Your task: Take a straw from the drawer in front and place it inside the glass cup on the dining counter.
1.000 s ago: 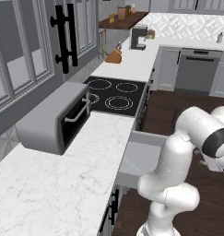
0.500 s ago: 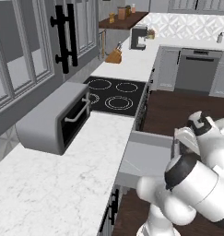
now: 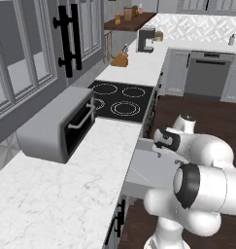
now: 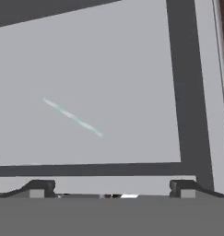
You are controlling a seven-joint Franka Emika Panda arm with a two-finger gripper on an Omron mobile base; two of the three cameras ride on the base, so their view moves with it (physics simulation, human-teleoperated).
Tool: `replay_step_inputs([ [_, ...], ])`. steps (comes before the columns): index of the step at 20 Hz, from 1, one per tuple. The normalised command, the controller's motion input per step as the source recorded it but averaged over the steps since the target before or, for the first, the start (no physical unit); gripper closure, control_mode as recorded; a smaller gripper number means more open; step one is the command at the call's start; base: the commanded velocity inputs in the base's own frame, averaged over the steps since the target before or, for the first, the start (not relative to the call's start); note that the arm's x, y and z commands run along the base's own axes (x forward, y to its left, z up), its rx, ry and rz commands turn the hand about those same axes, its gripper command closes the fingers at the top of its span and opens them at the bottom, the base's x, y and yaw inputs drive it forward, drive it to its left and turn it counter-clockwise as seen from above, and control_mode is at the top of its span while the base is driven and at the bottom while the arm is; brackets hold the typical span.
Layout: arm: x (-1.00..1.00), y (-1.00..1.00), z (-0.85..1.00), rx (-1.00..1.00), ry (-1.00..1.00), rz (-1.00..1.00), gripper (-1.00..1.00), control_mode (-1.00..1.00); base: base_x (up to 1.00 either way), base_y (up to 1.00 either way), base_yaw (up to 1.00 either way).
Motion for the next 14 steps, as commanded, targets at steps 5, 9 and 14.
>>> replay_step_inputs([
  [5,0.22,-0.16,-0.3,-0.01,0.18,0.0,-1.0,-1.0,0.0,0.0,0.0],
  [9,0.02,-0.33,-0.33,0.0,0.07,0.0,-1.0,-1.0,0.0,0.0,0.0],
  [14,0.0,-0.21,-0.36,0.0,0.01,-0.02,-1.0,-1.0,0.0,0.0,0.0],
])
